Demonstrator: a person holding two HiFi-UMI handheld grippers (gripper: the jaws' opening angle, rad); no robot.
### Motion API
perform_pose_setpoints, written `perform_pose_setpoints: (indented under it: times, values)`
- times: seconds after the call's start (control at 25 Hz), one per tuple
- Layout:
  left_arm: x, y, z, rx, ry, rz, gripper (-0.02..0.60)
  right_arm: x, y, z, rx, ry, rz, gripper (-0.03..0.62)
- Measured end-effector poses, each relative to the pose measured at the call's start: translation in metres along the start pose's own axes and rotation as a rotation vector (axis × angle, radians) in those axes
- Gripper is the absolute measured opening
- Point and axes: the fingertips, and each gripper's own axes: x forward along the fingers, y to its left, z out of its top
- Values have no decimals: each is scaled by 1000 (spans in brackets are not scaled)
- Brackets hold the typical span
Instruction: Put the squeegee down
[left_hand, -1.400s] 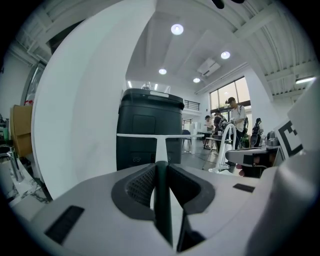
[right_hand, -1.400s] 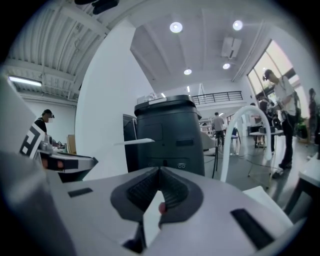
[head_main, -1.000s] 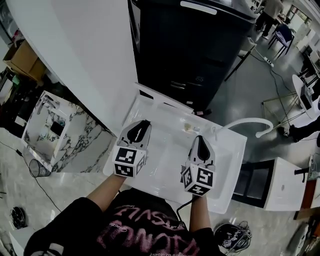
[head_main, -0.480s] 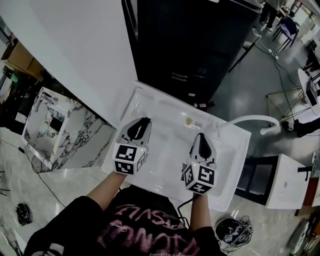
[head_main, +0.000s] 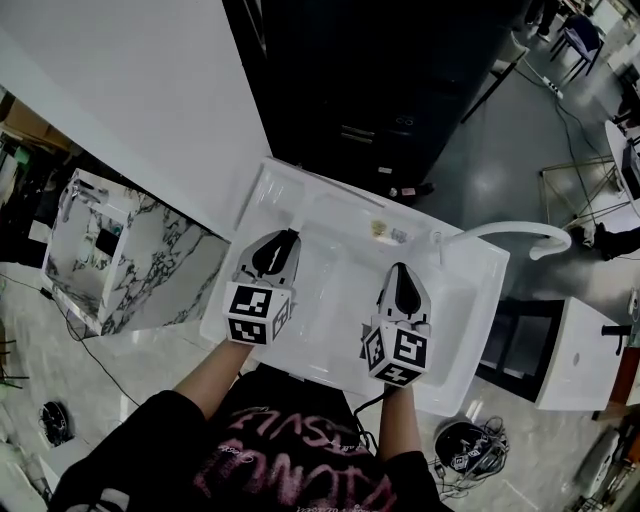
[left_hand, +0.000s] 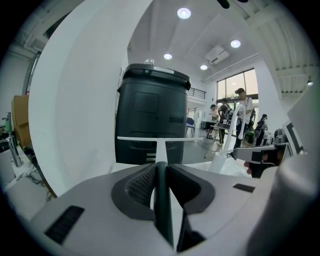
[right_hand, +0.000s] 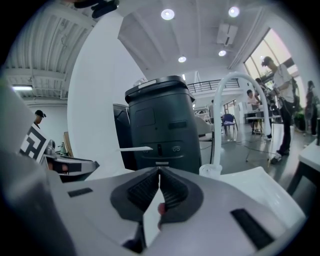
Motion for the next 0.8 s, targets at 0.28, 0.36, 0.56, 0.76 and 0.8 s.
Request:
perform_pose_setpoints:
  times: [0.28, 0.36, 0.56, 0.76, 0.8]
  values:
    - [10, 0, -19, -7, 36, 2, 84, 6, -4, -21, 13, 39, -4, 21]
    - [11, 0, -22, -10, 43, 2, 84, 7, -5, -23, 18, 43, -6, 21]
    - [17, 0, -28, -23, 55, 3, 84, 10, -3, -27, 20, 54, -3, 21]
    - [23, 2, -39, -34, 81, 7, 84, 13, -3, -40, 23, 79, -1, 21]
    - [24, 2, -42, -35, 86, 7, 84, 13, -3, -43, 24, 86, -2, 21]
